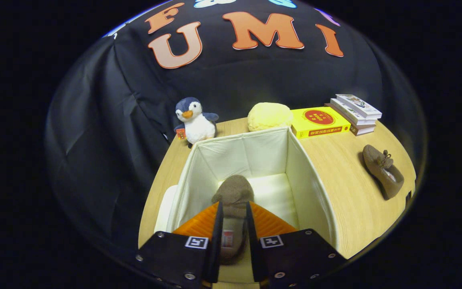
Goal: Open the storage box then place both shoes into the box .Put the left shoe in first, then the right shoe, with the right side of both shoes facing outward in a uniform manner.
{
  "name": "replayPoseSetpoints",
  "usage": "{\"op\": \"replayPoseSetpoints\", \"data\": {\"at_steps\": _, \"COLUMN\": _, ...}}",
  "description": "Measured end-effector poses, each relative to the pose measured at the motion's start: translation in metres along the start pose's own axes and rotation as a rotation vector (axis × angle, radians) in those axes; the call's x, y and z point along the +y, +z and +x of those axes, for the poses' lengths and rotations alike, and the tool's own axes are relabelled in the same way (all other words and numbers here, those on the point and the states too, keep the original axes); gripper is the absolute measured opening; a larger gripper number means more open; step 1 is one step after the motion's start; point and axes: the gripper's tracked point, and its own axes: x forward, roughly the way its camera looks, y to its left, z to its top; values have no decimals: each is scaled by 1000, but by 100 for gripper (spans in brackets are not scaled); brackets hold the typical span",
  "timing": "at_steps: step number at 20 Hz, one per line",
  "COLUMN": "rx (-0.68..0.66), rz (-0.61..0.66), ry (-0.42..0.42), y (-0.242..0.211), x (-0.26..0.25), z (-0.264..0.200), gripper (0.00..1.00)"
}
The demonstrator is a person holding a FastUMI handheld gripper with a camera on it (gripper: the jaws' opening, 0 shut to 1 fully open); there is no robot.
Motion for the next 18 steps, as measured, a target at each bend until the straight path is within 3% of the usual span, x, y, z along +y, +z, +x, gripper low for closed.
{"op": "replayPoseSetpoints", "data": {"at_steps": 4, "rx": -37, "rz": -8, "ry": -12, "y": 15, "x": -22, "z": -14, "gripper": 71}}
{"op": "replayPoseSetpoints", "data": {"at_steps": 6, "rx": -66, "rz": -19, "ry": -24, "y": 25, "x": -41, "z": -24, "gripper": 86}}
{"op": "replayPoseSetpoints", "data": {"at_steps": 8, "rx": -87, "rz": -15, "ry": -24, "y": 35, "x": -59, "z": -30, "gripper": 94}}
{"op": "replayPoseSetpoints", "data": {"at_steps": 18, "rx": -142, "rz": 18, "ry": -173, "y": 59, "x": -228, "z": -54, "gripper": 98}}
